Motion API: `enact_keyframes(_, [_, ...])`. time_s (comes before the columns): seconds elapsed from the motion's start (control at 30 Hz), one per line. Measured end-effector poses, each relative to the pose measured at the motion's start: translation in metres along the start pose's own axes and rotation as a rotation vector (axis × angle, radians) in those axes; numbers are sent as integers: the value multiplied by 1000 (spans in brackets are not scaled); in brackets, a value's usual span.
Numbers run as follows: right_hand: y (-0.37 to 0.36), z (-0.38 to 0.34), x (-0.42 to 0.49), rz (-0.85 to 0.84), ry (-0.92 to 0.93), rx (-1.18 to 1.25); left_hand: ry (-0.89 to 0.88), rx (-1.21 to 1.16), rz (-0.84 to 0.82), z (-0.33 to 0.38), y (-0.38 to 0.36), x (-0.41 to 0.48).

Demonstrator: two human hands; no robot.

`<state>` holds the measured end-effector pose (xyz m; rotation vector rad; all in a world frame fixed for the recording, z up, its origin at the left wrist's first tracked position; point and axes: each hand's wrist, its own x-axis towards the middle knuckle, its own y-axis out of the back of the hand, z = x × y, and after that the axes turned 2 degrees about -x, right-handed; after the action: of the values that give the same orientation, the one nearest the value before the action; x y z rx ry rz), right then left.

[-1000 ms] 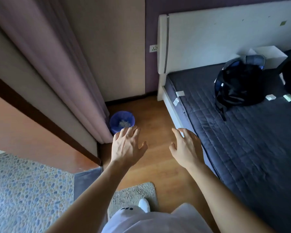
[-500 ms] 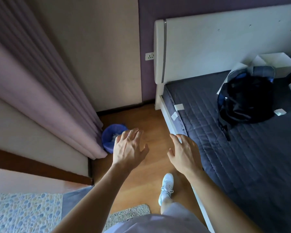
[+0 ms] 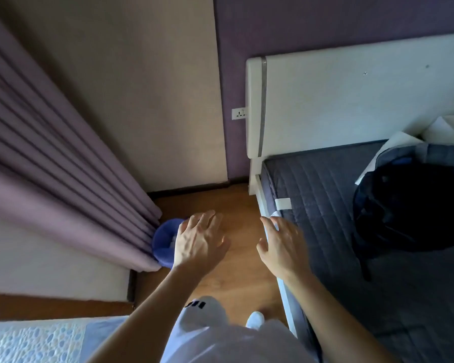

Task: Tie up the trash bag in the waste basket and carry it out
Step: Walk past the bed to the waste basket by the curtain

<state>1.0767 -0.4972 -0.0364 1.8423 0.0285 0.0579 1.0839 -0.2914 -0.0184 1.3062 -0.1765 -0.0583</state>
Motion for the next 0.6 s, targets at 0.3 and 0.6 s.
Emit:
enact_keyframes(0.3, [-16, -9, 84, -74, 97, -30, 120, 12, -14, -28, -14, 69])
enact_keyframes(0.6, [-32, -54, 225, -143, 308, -97, 319, -49, 33, -102, -19, 154])
